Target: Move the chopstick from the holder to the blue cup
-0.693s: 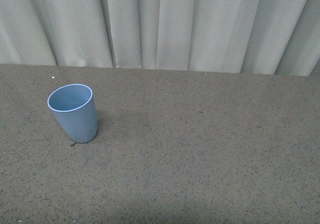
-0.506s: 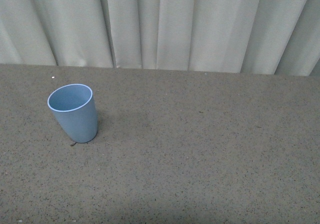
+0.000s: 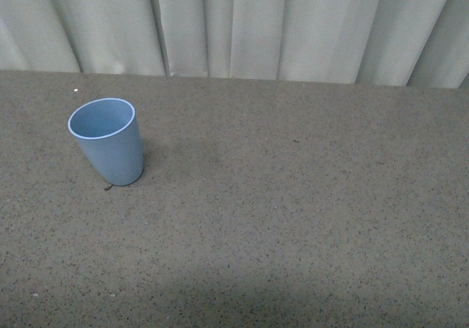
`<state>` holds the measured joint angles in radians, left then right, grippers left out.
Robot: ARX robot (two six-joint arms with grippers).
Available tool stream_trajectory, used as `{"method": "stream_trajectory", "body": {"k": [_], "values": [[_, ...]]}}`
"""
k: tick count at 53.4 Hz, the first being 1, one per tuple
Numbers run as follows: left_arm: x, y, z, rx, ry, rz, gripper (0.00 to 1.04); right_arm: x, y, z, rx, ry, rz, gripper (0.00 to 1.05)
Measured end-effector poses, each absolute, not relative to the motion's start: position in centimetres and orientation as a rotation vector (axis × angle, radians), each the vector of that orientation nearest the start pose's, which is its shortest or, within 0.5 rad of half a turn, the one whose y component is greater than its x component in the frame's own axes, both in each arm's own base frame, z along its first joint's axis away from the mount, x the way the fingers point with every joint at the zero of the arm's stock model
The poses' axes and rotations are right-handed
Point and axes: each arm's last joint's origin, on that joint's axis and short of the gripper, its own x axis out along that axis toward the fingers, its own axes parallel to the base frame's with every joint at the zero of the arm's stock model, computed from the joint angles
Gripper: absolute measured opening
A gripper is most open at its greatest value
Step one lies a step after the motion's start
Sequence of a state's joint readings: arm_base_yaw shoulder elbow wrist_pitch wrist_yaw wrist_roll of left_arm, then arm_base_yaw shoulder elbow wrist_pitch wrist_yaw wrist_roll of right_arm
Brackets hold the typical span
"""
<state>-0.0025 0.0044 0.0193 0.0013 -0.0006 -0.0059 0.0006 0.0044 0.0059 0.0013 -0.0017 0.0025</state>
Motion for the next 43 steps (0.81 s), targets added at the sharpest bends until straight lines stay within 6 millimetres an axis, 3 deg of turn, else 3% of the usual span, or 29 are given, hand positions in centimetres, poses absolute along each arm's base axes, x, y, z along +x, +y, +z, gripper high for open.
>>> {"method": "stream_trajectory", "body": {"k": [43], "values": [[9.68, -0.02, 16.99, -0.006, -0.016, -0.002, 0.98, 9.76, 0.01, 16.53, 0.002, -0.003, 0.002, 0.95]]}}
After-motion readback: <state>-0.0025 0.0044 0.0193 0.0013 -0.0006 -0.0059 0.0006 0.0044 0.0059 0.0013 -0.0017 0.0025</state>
